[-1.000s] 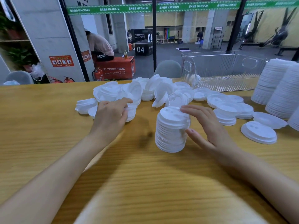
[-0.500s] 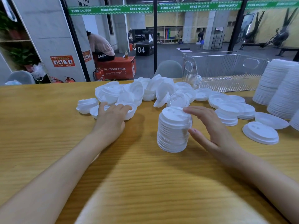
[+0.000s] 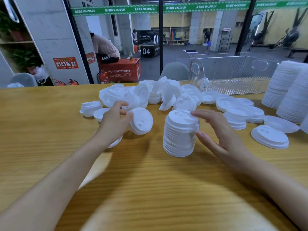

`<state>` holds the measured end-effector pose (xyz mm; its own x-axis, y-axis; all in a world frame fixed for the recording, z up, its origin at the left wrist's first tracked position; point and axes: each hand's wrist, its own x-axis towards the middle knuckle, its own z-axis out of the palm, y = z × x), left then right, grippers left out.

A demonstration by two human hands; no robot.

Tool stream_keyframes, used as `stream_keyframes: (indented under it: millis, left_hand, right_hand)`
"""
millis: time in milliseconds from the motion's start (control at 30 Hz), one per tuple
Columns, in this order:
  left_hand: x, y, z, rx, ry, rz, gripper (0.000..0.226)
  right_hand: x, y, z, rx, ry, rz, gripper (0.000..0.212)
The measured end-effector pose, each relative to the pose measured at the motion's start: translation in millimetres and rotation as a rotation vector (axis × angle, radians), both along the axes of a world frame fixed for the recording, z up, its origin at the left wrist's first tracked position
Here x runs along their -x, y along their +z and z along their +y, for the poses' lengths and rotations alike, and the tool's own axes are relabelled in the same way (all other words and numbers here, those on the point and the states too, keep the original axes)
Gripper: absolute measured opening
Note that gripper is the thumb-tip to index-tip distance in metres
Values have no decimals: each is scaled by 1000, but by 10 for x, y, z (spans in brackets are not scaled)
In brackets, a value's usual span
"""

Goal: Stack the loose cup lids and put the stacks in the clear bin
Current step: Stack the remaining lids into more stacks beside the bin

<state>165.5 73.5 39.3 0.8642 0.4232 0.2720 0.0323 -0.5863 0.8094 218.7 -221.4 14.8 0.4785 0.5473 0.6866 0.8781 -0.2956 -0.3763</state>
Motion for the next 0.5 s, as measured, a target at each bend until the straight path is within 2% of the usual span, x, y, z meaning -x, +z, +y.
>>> stream_keyframes:
  millis: [67, 133, 267, 400, 500]
  left_hand:
    - [38, -47, 44, -228, 19, -17, 32]
    - [79, -67, 82, -369, 11, -23, 32]
    - [110, -115, 113, -416, -78, 56, 33]
    - [113, -162, 105, -512, -122, 86, 58]
    - [97, -199, 114, -559, -112, 96, 59]
  right_hand:
    - [1, -4, -4, 2, -1, -4, 46]
    - [2, -7, -7, 6, -3, -4, 46]
    - [7, -11, -2, 9, -4, -6, 46]
    - [6, -19, -4, -3, -14, 14, 46]
    - [6, -24, -6, -19, -23, 27, 47]
